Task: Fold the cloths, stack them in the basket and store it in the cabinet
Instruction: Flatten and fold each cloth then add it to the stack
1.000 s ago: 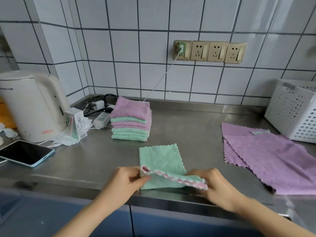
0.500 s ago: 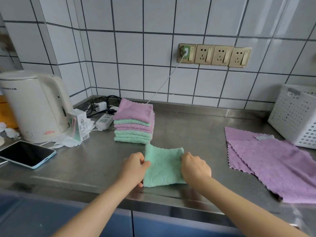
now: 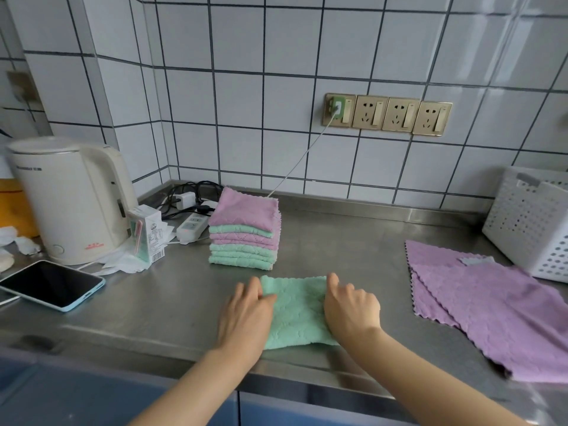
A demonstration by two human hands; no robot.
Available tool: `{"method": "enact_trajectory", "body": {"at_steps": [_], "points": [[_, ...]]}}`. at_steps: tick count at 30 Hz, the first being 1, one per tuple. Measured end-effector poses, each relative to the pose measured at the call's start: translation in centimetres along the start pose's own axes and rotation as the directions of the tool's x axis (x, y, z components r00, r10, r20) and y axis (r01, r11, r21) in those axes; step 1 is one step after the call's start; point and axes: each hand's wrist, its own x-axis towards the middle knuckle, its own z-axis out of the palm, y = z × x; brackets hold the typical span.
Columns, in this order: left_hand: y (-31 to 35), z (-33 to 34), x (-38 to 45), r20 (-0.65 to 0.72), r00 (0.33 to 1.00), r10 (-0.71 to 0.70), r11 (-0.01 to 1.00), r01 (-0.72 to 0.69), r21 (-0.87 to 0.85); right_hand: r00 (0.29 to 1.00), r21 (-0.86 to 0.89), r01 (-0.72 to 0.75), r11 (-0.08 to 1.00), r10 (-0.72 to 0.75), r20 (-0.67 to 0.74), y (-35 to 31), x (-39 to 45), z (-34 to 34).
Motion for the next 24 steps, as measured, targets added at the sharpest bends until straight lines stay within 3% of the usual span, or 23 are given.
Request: {"method": "enact_trajectory", "body": {"at_steps": [4, 8, 10, 12, 14, 15, 21, 24], "points": [[-0.4, -0.6, -0.6, 0.004, 1.0, -0.008, 0.997, 0.008, -0.075, 0.983, 0.003, 0.169, 0.986, -0.168, -0.08, 1.0, -0.5, 0.5], [0.3, -1.5, -0.4, 0.3, 0.947, -0.118, 0.922, 0.216, -0.32, 0.995, 0.191, 0.101, 0.976, -0.099, -0.018, 1.8, -0.5, 1.8], [0.5, -1.6, -0.2, 0.289, 0.943, -0.168, 0.794, 0.303, -0.528, 0.997, 0.262, 0.078, 0.962, -0.078, -0.009, 2.0, -0.5, 2.0], [0.6, -1.6, 0.3, 0.296, 0.932, -0.211, 0.59, 0.363, -0.721, 0.998, 0.314, 0.062, 0.947, -0.065, -0.001, 2.0, -0.5, 2.1], [0.5, -1.6, 0.8, 0.337, 0.905, -0.259, 0.378, 0.416, -0.827, 0.999, 0.407, 0.036, 0.913, -0.049, 0.021, 1.9, -0.5, 2.3], [0.5, -1.8, 1.0, 0.34, 0.899, -0.277, 0.321, 0.42, -0.849, 0.999, 0.444, 0.027, 0.896, -0.038, 0.016, 1.7, -0.6, 2.3], [0.8, -3.2, 2.5, 0.219, 0.933, -0.284, 0.142, 0.267, -0.953, 1.0, 0.65, -0.023, 0.759, 0.009, 0.025, 1.2, -1.0, 2.6], [0.0, -4.3, 4.3, 0.16, 0.952, -0.261, 0.076, 0.185, -0.98, 0.995, 0.855, -0.069, 0.514, 0.096, 0.023, 0.7, -0.4, 1.7]]}}
